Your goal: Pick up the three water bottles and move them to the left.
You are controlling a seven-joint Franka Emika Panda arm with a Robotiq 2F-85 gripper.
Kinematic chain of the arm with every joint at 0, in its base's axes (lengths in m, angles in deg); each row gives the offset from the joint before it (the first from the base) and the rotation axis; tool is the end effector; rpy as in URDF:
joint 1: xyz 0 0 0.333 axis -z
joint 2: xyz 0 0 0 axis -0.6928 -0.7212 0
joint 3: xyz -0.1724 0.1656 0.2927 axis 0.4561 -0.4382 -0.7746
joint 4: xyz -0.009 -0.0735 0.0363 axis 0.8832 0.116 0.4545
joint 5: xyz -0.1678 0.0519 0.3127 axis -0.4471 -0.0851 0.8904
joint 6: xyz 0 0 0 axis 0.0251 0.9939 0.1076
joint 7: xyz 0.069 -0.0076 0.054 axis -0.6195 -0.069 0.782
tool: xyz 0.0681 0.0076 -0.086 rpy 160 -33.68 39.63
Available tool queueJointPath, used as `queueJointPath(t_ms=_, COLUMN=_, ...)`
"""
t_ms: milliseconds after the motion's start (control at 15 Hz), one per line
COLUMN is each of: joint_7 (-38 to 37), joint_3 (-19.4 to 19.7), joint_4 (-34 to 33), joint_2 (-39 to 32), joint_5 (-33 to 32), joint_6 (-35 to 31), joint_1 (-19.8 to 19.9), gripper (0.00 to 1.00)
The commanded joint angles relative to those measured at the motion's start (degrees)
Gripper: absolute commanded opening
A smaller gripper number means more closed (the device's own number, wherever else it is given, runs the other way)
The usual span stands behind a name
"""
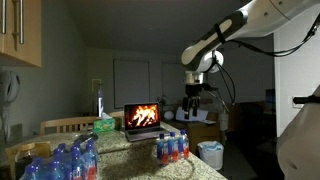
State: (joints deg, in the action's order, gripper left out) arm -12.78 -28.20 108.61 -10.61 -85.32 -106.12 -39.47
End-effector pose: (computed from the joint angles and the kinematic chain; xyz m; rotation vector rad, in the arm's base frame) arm 0.3173 -0.1559 0.5469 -3.1232 -0.1750 -0.1759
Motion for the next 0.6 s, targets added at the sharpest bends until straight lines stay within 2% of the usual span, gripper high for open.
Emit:
queueJointPath(t_ms=0, joint_7=0.4, joint_3=-0.9, joint_4=-0.1, joint_2=-0.2, joint_5=0.6, joint_6=0.1, joint_1=1.0, gripper=1.0)
queueJointPath(t_ms=333, joint_7=0.4, joint_3=-0.9, joint_4=-0.1, joint_2=-0.2, joint_5=0.6, joint_6=0.1, joint_1=1.0, gripper=1.0)
queueJointPath(t_ms=533, joint_7=1.5, joint_3=-0.6, joint_4=-5.1, joint_2=-4.4, joint_5=0.7, joint_6=-0.9, joint_1=0.3, gripper=1.0)
